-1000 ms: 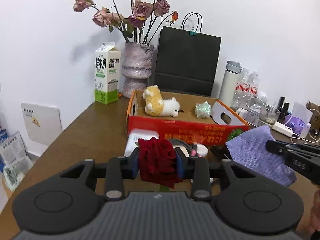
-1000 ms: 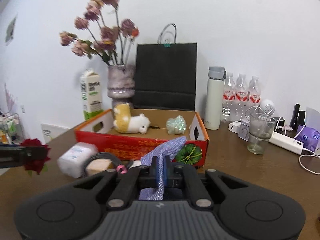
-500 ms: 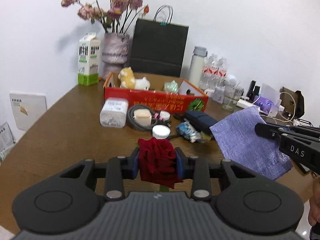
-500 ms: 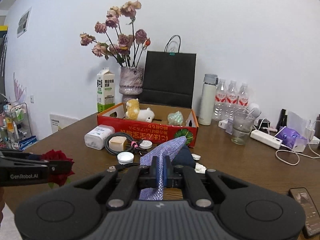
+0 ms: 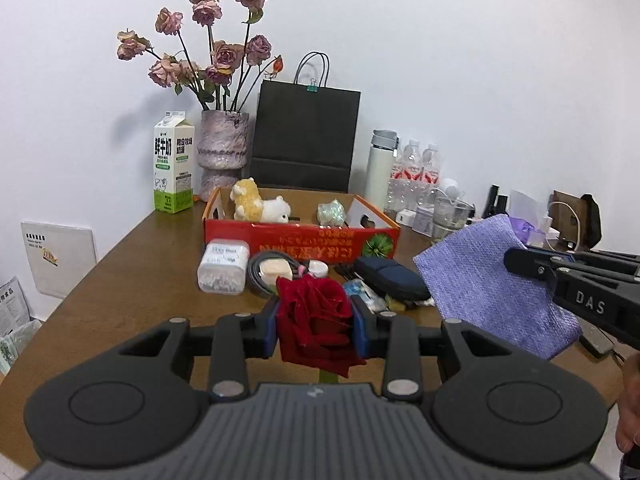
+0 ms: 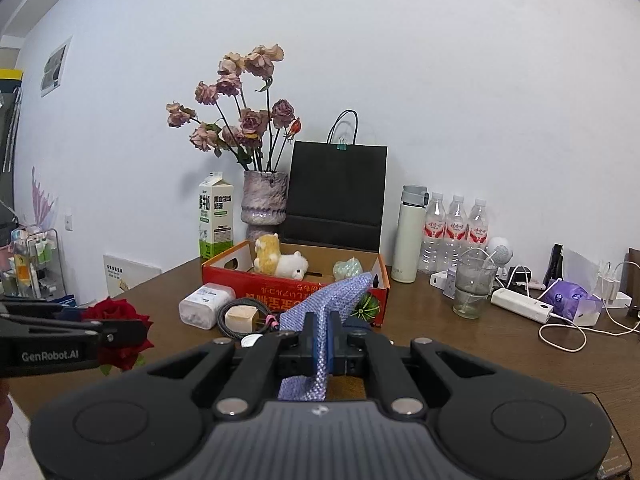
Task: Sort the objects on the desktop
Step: 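Carry the red rose and purple pouch over the cardboard box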
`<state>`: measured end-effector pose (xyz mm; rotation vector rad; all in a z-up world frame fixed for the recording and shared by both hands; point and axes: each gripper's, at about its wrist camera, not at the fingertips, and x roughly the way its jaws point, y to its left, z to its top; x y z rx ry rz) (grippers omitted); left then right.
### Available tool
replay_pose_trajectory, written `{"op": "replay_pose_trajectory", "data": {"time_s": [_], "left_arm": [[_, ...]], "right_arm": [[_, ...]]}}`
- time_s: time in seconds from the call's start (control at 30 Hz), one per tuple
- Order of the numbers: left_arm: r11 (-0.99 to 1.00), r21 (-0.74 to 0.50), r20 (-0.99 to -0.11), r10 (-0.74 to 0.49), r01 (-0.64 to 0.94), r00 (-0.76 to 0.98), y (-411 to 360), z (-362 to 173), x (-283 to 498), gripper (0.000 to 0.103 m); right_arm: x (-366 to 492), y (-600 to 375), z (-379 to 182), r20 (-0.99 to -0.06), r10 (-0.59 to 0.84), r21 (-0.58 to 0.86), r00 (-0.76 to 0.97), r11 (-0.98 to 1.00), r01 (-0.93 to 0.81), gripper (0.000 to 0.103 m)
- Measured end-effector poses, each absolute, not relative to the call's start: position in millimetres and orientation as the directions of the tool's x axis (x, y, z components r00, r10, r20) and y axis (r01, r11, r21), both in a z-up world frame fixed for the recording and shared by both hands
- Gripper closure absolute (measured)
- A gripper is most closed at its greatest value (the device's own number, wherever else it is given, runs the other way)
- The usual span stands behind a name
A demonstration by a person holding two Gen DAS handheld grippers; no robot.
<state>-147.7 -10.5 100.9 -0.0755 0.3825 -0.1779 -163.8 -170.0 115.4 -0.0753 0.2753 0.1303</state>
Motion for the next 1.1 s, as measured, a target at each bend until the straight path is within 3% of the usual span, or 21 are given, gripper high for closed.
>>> {"op": "replay_pose_trajectory", "data": {"time_s": [0.27, 0.5, 0.63, 0.8, 0.93, 1.1], "left_arm": [[0.983, -0.11, -0.317, -0.173, 0.145, 0.933, 2, 131, -56, 0.067], [0.98, -0.15, -0.381, -0.182, 0.133, 0.907, 20, 161, 69, 0.067], [0.975, -0.191, -0.439, -0.187, 0.112, 0.879, 29, 162, 135, 0.067], [0.986, -0.153, -0.564, -0.145, 0.07, 0.813, 25, 136, 210, 0.067], [0.996, -0.077, -0.651, -0.076, 0.035, 0.756, 20, 102, 249, 0.067], [0.999, -0.027, -0.694, -0.041, 0.031, 0.719, 25, 75, 265, 0.067]], "right_arm": [[-80, -171, 146, -0.225, 0.179, -0.041, 0.958, 0.98, -0.193, 0.099], [44, -181, 184, -0.228, 0.232, 0.059, 0.946, 0.973, -0.224, 0.099], [115, -181, 188, -0.28, 0.251, 0.131, 0.927, 0.966, -0.222, 0.099], [196, -172, 165, -0.399, 0.26, 0.161, 0.879, 0.964, -0.212, 0.099], [247, -165, 120, -0.524, 0.212, 0.136, 0.825, 0.977, -0.165, 0.099], [275, -159, 69, -0.638, 0.125, 0.041, 0.76, 0.991, -0.129, 0.099]]}}
